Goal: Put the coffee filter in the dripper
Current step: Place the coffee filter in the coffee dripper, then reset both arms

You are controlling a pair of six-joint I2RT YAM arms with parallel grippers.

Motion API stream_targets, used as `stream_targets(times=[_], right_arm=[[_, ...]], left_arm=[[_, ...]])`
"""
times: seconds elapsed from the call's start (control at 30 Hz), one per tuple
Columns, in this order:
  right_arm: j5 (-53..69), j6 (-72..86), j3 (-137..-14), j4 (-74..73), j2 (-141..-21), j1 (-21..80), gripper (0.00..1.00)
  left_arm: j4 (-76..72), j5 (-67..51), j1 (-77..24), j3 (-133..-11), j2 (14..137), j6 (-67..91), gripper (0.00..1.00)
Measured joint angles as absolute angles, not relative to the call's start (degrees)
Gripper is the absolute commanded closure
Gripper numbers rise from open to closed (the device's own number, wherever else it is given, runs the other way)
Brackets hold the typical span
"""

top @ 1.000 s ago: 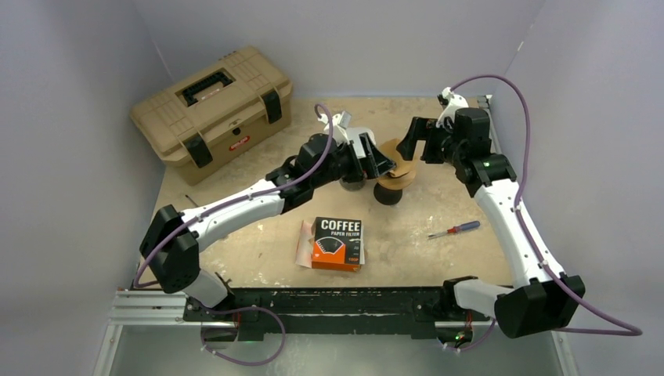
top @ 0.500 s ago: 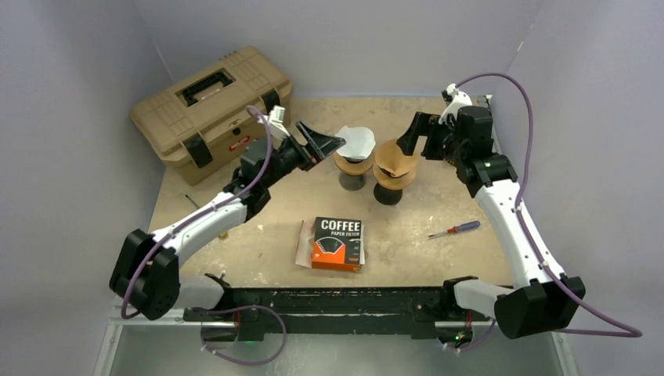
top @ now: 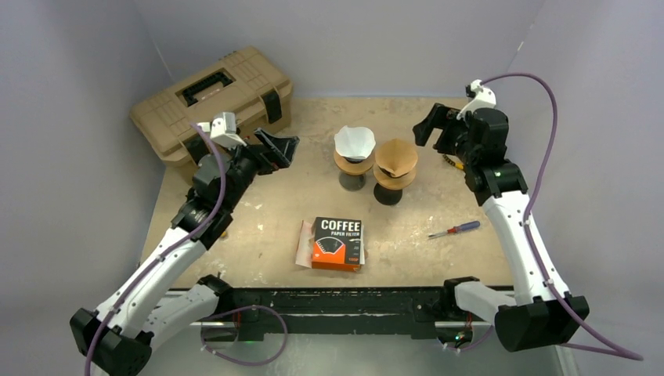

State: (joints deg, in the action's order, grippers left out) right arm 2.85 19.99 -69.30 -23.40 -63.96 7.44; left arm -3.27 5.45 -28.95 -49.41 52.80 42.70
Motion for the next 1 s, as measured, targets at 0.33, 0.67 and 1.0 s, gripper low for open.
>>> stream_targets(times=[0.33,0.67,1.0], right_arm=[[-6.76,22.24,-57.82,-17.08,-59.92,3.42,0.01],[-18.63,25.54,-41.85,-8.64,-56.03,0.93,0.01],[-23.05,24.21,-26.52,7.11,-53.82,0.95,0.01]], left_arm=[[5.78,17.67,-28.91,-48.45,46.50,34.87,0.01],[8.60,23.14,-28.91,-45.87,47.68,33.15,0.00],[2.87,35.18,-28.91,-34.17,49.95,29.74,0.01]])
